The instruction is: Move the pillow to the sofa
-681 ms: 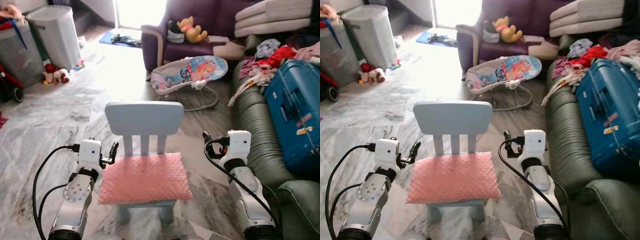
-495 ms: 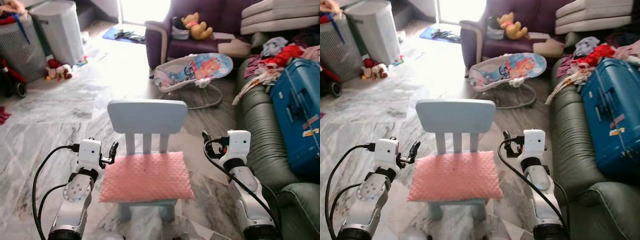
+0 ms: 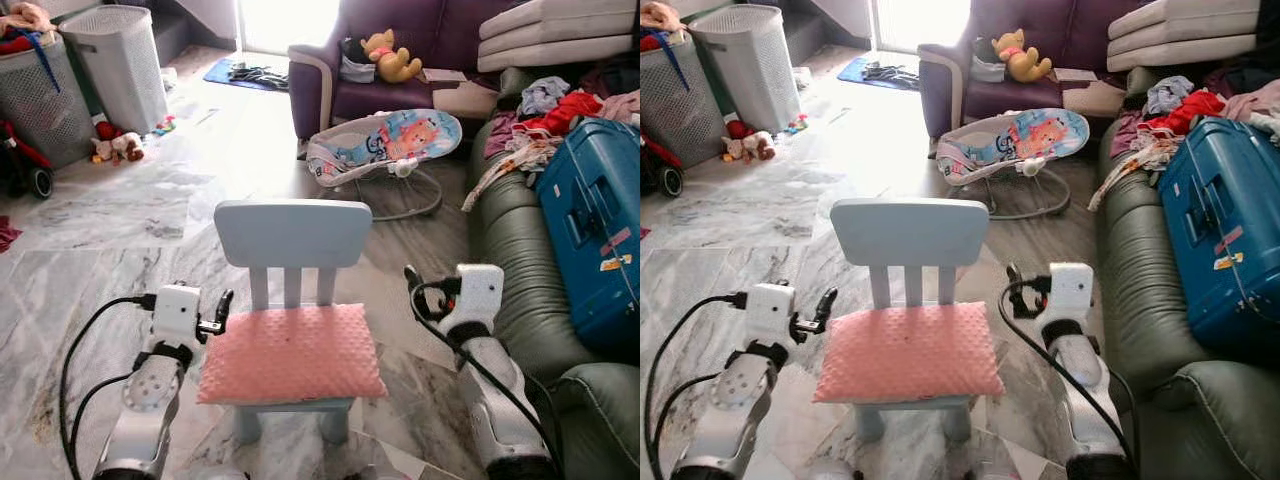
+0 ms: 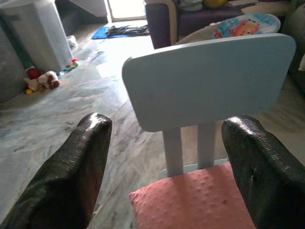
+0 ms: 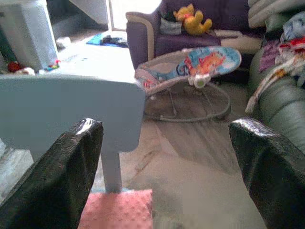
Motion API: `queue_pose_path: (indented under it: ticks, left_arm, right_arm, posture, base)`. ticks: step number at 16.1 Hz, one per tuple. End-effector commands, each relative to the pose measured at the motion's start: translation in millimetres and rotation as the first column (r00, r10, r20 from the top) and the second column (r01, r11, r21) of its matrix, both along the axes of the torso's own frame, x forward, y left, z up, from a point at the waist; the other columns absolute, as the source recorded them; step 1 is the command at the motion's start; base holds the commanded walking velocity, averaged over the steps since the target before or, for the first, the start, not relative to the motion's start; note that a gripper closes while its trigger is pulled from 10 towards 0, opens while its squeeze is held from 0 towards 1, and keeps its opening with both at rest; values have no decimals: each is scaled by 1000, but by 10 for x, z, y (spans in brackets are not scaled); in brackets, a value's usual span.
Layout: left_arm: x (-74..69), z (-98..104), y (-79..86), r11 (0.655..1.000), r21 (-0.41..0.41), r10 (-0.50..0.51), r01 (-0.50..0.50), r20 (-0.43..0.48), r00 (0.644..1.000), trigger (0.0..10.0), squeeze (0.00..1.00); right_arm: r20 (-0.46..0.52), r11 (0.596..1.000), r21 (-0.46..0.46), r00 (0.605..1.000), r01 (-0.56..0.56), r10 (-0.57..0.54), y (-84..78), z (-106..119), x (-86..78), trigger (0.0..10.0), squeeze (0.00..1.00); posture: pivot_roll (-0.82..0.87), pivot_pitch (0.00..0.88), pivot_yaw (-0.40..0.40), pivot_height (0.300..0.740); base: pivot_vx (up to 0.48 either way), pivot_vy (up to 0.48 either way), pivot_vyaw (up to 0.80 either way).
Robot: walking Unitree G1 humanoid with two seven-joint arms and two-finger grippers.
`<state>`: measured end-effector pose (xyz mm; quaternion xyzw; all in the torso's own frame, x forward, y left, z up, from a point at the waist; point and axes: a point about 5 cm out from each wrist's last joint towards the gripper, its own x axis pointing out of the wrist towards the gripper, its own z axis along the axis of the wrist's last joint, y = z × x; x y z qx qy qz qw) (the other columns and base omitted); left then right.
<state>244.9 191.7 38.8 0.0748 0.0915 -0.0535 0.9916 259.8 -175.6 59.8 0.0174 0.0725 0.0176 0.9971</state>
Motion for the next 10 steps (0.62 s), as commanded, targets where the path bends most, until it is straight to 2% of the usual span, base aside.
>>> queue_pose_path:
  ticks: [1,10]
  left_arm:
    - [-9,32,25,1000,10,3,-3,8,1000,10000,0]
    - [32,47,34,1000,18,8,-8,11,1000,10000,0]
  right_arm:
    - [8,1000,8,1000,20,-20,-36,30,-10,10000,0]
    - [3,1000,13,1000,27,-27,-43,27,-5,10000,0]
  posture:
    - [-12,0,-45,740]
    - [-15,0,-41,621]
  base:
    - [0,0,0]
    - [0,0,0]
